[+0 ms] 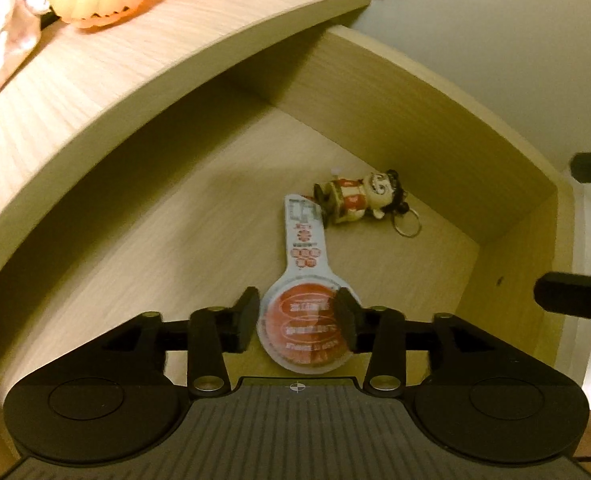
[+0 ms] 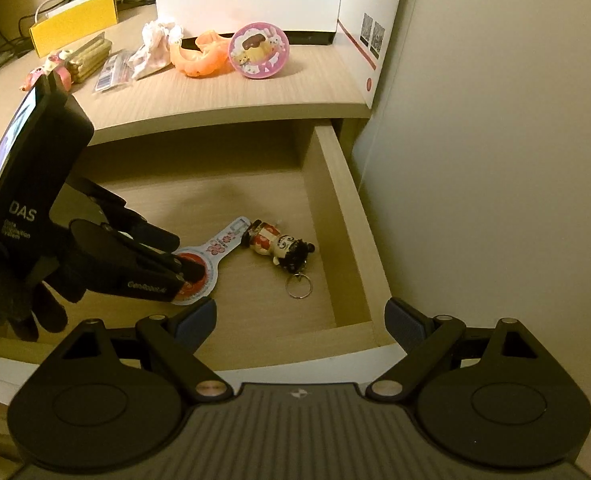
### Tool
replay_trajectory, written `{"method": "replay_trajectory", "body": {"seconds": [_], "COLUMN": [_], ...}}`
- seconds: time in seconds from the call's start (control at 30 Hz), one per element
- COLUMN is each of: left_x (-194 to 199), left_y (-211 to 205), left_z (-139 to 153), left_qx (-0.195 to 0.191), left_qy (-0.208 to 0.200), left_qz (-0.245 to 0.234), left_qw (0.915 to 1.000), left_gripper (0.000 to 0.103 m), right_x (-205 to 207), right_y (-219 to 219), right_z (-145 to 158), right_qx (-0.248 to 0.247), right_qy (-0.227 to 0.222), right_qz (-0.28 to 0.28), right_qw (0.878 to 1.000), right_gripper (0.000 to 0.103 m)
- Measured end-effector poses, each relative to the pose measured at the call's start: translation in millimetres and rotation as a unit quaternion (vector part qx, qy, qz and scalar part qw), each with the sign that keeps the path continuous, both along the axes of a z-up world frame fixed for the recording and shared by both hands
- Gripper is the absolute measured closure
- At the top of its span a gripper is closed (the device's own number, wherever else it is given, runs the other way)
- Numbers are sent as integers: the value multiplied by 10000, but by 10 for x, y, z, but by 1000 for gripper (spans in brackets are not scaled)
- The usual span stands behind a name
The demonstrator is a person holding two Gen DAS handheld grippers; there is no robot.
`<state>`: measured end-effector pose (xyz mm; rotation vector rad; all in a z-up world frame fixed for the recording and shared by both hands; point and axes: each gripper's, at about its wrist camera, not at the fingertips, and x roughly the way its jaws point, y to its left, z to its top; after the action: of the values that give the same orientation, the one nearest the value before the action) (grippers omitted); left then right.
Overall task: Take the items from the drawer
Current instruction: 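Grasp the white-red paddle tag with the left tool while the right tool reaches the figurine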
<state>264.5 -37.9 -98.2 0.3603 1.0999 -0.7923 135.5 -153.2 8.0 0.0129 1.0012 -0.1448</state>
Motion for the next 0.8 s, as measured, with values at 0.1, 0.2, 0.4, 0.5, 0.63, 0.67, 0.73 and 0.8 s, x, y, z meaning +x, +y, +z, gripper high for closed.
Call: {"method": "replay_trajectory", "body": {"seconds": [0.1,0.2,0.4,0.5,0.63,0.67,0.73,0.8], "left_x": [-10,0,4,-47,8,17,11,-3], "left_y": [25,68,136,124,253,315,426,553], "left_z": [-16,-30,-117,-136,-97,-94,-94,-89], "left_qx": [-116,-229,-3,89,155,203,223,245], "left_qy": [-22,-13,53,-39,48,105,170,290], "left_qz": [-118,-196,-35,-123,134,247,404,589], "left_qw": [9999,9995,10000,9999,9998,9994,9988,9975], "left_gripper": [48,44,33,45,86,86,86,86], "right_x": [16,33,85,179,408,482,641,781], "right_y": [-10,-1,3,33,117,153,253,357], "right_z": [11,12,8,17,-25,-47,-111,-194], "right_qx": [74,51,-103,-237,-539,-647,-861,-1073], "right_qy": [-14,-38,-82,-87,-14,66,280,442], "right_qz": [1,53,198,445,736,840,1156,1480], "right_qw": [10000,10000,9997,9987,9958,9943,9892,9822], "right_gripper": [11,11,11,11,21,34,46,46]}}
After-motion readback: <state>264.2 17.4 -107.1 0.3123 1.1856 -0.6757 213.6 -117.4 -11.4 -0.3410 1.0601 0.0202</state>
